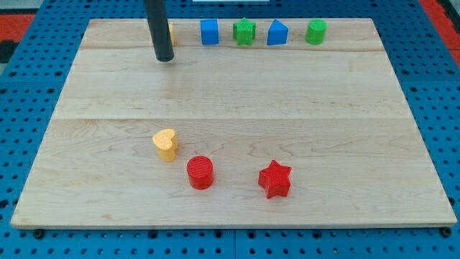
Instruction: Push the yellow hexagon slightly to the top
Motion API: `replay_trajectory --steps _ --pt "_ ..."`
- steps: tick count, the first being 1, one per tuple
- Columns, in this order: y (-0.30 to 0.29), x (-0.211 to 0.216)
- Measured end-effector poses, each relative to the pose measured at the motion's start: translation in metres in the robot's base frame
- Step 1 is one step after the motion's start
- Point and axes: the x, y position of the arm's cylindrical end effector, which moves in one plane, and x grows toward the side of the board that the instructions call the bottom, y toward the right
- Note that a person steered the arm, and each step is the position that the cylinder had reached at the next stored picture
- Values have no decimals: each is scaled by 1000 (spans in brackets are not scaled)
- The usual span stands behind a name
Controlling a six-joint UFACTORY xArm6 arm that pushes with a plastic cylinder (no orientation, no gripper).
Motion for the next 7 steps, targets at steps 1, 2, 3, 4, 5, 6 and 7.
replay_trajectory --steps 1,2,3,4,5,6,7 --pt "-13 -3" --pt "-18 -6" --pt "-17 -12" --pt "-17 -28" --pt "-17 -32" --pt "-17 -37" --pt "-16 0"
